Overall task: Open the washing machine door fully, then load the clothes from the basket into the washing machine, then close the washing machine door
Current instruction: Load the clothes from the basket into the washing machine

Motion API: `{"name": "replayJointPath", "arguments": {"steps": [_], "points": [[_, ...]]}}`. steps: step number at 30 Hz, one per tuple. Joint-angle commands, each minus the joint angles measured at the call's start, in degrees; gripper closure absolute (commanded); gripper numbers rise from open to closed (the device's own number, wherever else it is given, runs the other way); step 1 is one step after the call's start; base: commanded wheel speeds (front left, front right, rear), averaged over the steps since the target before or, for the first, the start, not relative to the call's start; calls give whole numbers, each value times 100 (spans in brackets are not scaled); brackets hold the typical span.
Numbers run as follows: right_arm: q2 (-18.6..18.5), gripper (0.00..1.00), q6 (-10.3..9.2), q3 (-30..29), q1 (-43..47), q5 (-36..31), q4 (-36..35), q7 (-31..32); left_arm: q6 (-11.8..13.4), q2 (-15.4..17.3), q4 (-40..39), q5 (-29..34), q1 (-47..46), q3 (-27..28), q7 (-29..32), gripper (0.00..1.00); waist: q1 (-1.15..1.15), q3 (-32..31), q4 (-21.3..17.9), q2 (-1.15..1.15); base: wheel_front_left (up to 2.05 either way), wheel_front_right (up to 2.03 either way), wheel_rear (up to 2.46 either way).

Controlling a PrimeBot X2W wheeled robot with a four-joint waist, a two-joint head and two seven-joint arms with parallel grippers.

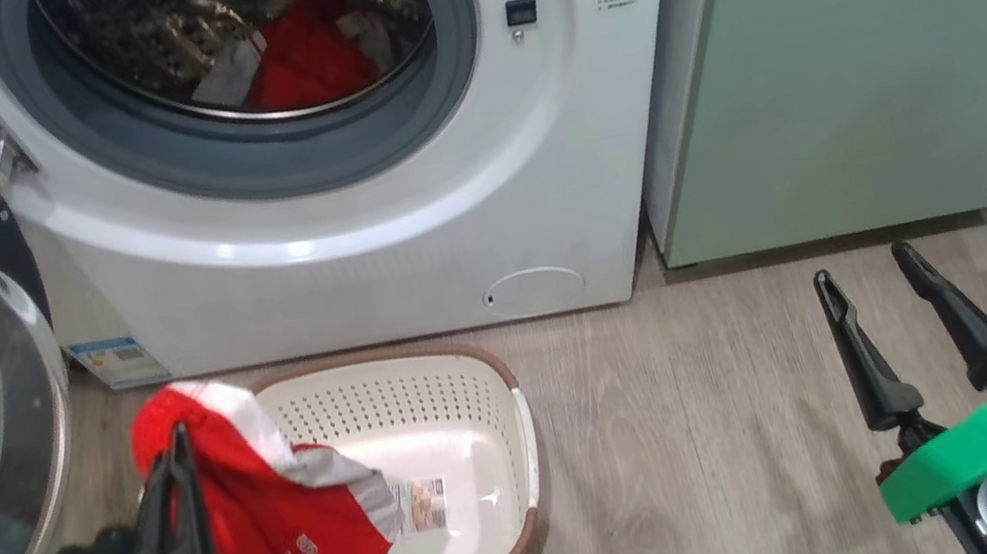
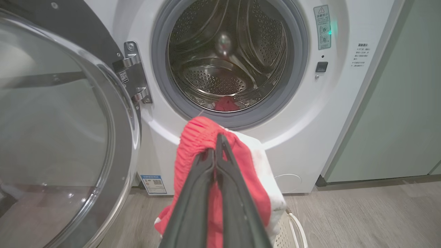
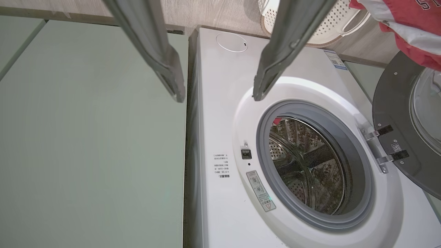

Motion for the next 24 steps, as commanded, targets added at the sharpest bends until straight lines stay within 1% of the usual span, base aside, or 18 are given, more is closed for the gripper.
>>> {"name": "replayJointPath", "arguments": {"steps": [1, 6, 11, 16, 21, 22, 24], "points": [[-21, 0, 0, 110, -208, -17, -246, -19, 16, 83, -135, -13, -491, 170, 9, 100, 0, 90, 22, 0, 0, 0, 0], [-21, 0, 0, 124, -334, -27, -357, -29, -66, -2, 174, -56, -1042, 65, -17, 100, 0, 421, 15, 0, 0, 0, 0], [-21, 0, 0, 203, -543, -18, -451, -65, -192, -130, 618, -170, -1897, 9, -88, 100, 0, 928, -129, 0, 0, 0, 0], [-21, 0, 0, 311, -795, 45, -449, -183, -344, -184, 1162, -290, -2944, 7, -32, 100, 0, 1507, -423, 0, 0, 0, 0], [-21, 0, 0, 424, -1043, 190, -311, -424, -542, -108, 1919, -444, -4070, 69, 200, 100, 0, 2017, -779, 0, 0, 0, 0], [-21, 0, 0, 424, -1043, 190, -311, -424, -542, -108, 1919, -444, -4070, 69, 200, 100, 0, 2017, -779, 0, 0, 0, 0], [-21, 0, 0, 488, -1146, 264, -224, -543, -622, -34, 2230, -493, -4515, 100, 337, 100, 0, 2200, -934, 0, 0, 0, 0]]}}
